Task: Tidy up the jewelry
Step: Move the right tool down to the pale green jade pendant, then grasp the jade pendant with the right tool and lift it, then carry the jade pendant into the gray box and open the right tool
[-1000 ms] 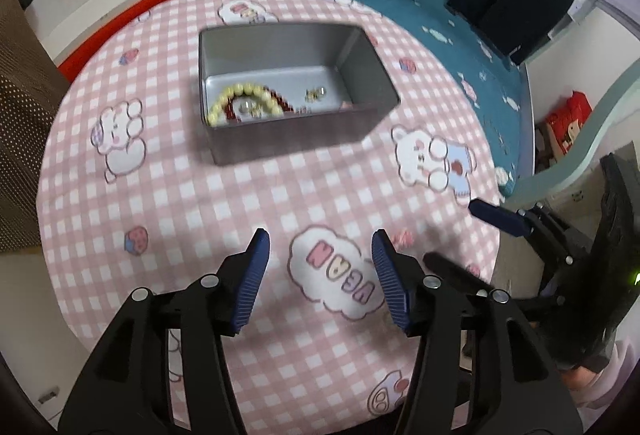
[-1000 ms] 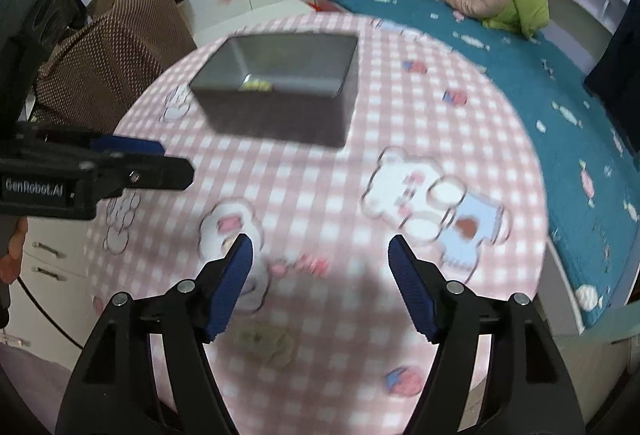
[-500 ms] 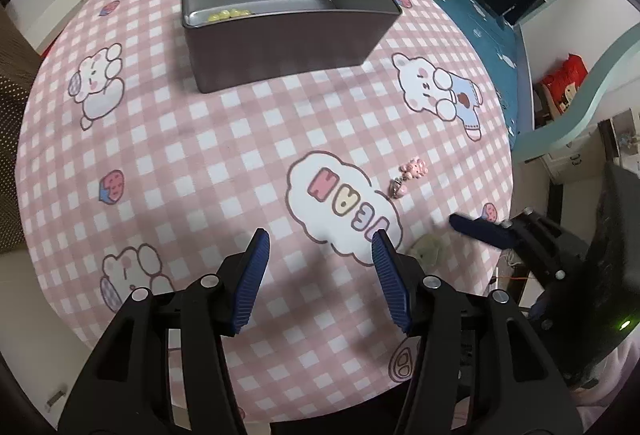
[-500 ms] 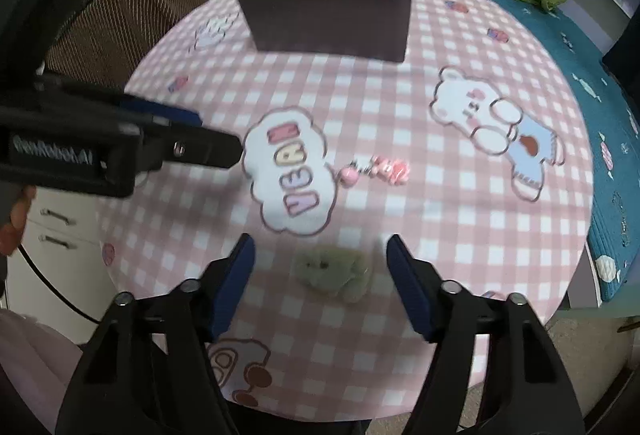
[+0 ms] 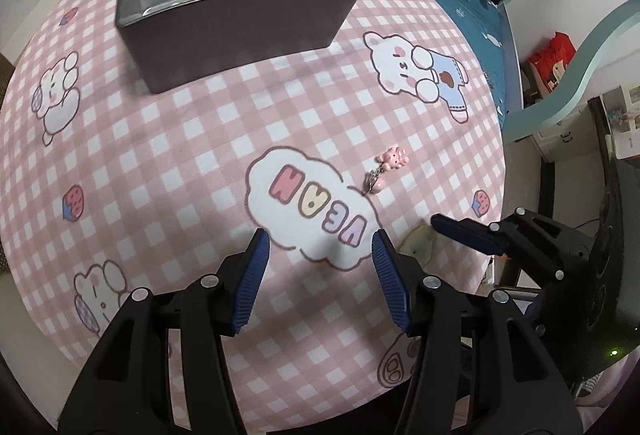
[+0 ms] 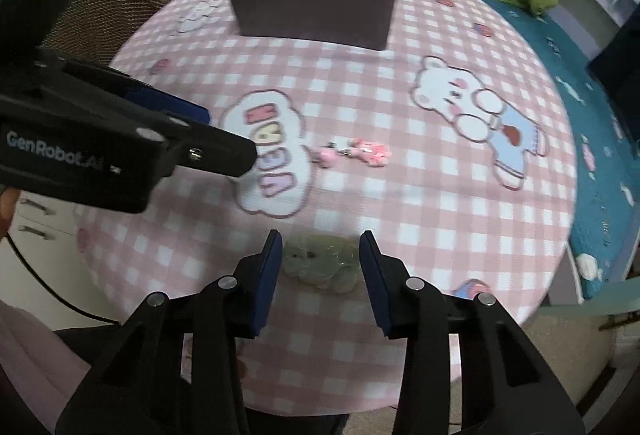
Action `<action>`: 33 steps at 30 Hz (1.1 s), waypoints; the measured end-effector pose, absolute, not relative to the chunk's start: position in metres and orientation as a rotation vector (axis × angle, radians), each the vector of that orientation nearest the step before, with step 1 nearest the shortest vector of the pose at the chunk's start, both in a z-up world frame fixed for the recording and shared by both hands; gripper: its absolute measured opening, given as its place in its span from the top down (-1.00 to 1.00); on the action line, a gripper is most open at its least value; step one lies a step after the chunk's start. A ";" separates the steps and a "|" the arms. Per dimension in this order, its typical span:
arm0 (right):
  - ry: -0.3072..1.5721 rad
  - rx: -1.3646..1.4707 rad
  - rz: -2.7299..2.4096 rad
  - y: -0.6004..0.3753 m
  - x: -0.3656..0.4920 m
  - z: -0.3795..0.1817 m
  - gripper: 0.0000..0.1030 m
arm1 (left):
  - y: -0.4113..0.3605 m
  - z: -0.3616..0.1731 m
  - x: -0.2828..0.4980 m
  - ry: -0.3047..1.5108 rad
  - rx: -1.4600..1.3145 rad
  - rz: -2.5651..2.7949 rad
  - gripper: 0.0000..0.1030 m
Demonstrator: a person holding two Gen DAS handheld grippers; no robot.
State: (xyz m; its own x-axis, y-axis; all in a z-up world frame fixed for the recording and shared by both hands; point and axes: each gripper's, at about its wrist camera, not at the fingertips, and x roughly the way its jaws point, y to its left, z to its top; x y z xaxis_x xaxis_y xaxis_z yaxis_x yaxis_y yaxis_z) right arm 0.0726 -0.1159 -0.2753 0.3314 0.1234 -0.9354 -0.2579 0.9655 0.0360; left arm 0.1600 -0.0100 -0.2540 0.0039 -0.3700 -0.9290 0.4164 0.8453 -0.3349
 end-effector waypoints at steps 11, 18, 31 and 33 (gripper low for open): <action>1.225 -0.101 0.244 -0.125 0.067 -0.285 -0.13 | -0.023 -0.263 0.165 1.468 0.058 -0.633 -0.06; 1.183 -0.084 0.264 -0.136 0.073 -0.282 0.43 | -0.032 -0.267 0.165 1.478 0.059 -0.649 -0.05; 1.155 -0.049 0.225 -0.169 0.096 -0.271 0.43 | -0.058 -0.265 0.172 1.451 0.054 -0.659 0.07; 1.150 -0.055 0.233 -0.173 0.099 -0.270 0.43 | -0.063 -0.268 0.174 1.457 0.063 -0.662 0.39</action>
